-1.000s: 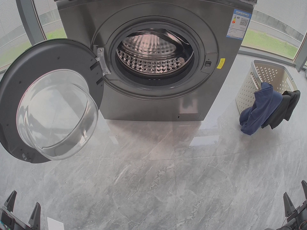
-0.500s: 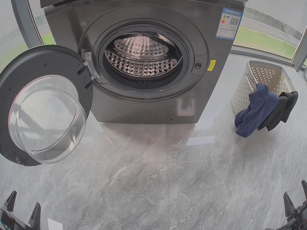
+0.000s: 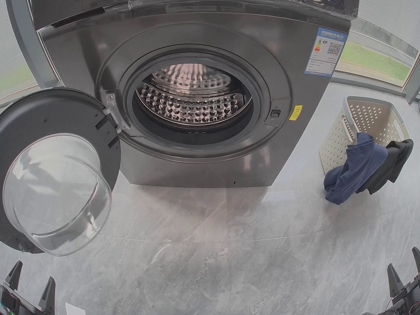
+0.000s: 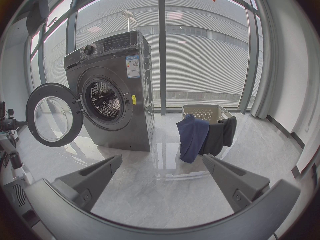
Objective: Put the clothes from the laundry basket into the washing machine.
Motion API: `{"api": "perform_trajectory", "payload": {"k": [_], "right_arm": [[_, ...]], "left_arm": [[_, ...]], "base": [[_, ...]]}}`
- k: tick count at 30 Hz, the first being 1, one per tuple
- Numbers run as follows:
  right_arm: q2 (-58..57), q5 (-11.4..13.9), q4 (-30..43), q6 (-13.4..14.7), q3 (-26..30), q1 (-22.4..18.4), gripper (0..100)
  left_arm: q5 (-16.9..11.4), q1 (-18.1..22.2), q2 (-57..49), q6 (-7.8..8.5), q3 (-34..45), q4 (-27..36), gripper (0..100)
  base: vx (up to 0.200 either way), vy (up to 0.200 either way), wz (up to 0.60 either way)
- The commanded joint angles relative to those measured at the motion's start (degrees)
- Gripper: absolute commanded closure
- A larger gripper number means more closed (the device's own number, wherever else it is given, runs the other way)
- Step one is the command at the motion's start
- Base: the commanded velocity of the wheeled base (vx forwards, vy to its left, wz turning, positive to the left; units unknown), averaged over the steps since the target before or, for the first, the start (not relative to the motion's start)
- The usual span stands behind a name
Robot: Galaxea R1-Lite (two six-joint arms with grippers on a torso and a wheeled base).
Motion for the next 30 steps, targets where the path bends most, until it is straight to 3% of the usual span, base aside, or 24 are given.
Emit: {"api": "perform_trajectory", "payload": {"k": [1, 4, 18, 30], "right_arm": [[-0.66, 0.04, 0.00, -0.02, 0.92, -0.01, 0], [-0.66, 0.04, 0.00, -0.02, 0.92, -0.01, 0], [-0.66, 0.04, -0.09, -0.02, 0.92, -0.01, 0], [-0.66, 0.04, 0.00, -0.02, 0.92, -0.01, 0]], "left_arm": [[0.01, -0.02, -0.88, 0.03, 1.01, 0.01, 0], [0.01, -0.02, -0.88, 0.03, 1.01, 0.01, 0], [0.01, -0.02, -0.88, 0.03, 1.01, 0.01, 0], [0.01, -0.02, -0.88, 0.03, 1.01, 0.01, 0]], "base": [[0.000, 0.000, 0.00], [0.000, 0.000, 0.00], [0.000, -0.200, 0.00], [0.033, 0.000, 0.00]]}}
